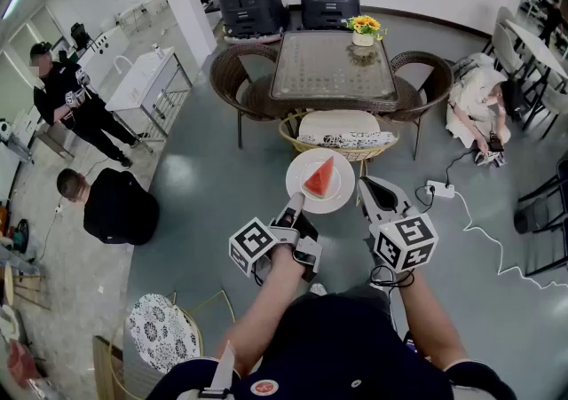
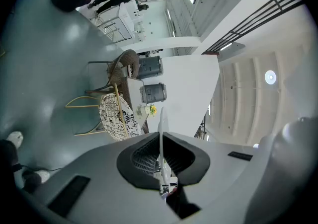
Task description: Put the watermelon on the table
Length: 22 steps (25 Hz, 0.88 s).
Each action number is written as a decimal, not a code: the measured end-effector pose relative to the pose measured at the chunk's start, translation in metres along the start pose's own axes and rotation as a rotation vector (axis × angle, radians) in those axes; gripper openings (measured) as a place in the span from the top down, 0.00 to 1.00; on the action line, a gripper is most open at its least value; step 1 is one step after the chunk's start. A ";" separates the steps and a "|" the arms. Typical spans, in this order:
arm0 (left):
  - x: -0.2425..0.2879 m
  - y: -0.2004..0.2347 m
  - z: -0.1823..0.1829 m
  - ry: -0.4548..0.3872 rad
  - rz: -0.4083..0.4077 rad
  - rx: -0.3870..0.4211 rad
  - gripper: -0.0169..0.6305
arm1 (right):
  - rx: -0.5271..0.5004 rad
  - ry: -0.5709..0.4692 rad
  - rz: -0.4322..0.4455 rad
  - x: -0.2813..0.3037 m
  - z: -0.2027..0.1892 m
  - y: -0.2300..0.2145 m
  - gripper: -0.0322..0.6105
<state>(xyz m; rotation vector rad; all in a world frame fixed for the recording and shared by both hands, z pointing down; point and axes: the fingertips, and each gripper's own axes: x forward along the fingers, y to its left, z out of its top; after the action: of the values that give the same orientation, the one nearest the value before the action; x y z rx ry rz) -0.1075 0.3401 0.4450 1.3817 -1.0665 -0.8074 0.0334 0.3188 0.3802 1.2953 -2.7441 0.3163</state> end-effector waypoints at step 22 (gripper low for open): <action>0.040 -0.002 0.029 0.053 -0.006 0.020 0.95 | 0.005 -0.029 -0.099 0.021 0.016 -0.029 0.95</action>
<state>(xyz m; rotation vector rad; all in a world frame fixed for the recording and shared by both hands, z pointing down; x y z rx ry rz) -0.1197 0.2927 0.4444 1.4159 -1.0328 -0.7622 0.0423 0.2814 0.3725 1.4418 -2.6923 0.2992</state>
